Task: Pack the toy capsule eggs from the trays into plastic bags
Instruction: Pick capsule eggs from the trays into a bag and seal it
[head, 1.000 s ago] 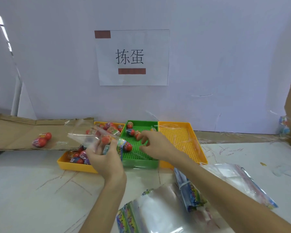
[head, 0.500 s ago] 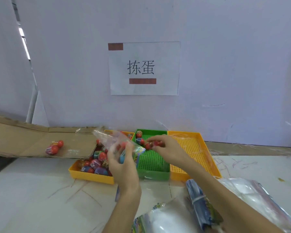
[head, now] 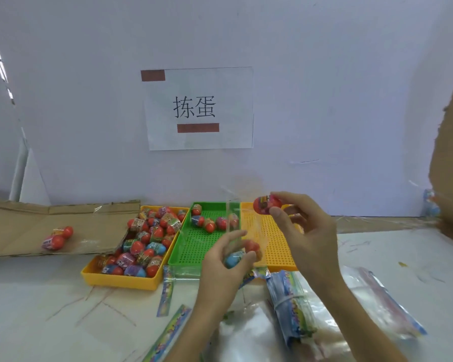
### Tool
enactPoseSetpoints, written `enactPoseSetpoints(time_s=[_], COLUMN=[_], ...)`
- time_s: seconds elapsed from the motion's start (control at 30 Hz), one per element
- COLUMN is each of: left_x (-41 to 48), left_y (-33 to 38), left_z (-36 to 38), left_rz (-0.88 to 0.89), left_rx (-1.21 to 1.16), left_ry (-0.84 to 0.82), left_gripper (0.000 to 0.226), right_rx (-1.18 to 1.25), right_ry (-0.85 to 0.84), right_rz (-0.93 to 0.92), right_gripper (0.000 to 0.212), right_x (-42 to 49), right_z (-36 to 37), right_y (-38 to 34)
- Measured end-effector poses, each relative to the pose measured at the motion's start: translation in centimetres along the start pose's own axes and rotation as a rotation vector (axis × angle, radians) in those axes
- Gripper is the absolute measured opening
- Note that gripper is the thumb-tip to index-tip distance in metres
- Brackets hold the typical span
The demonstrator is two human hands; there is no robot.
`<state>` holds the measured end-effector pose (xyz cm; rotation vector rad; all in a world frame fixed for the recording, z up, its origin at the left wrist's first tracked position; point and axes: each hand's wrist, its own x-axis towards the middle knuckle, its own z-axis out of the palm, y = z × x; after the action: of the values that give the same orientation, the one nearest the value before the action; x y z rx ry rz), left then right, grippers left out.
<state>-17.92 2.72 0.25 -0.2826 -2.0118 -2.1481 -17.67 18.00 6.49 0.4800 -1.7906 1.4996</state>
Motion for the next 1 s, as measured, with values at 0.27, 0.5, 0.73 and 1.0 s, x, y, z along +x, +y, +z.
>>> enactPoseSetpoints(time_s=[0.27,0.5,0.73,1.0], left_x=[-0.6,0.1,0.7,1.2], left_y=[0.0,-0.5,-0.3,0.1], left_z=[0.6,0.4,-0.2,-1.2], left_rz=[0.14,0.073,-0.09,-0.16], left_rx=[0.123,0.035,-0.204,-0.32], left_ry=[-0.052,-0.004,0.137,0.414], left_gripper=[0.04,0.036,0.024,0.019], right_rx=[-0.206,-0.245,-0.161,-0.432], right_ry=[-0.045,-0.177,0.062,-0.471], right_rz=[-0.019,-0.056,0.176,0.394], right_gripper=[0.014,0.026,0.023,0.023], right_x=[-0.4,-0.8,0.0,3.3], right_z=[-0.2,0.5,-0.8,3.3], right_y=[0.1,0.6,2.3,6.2])
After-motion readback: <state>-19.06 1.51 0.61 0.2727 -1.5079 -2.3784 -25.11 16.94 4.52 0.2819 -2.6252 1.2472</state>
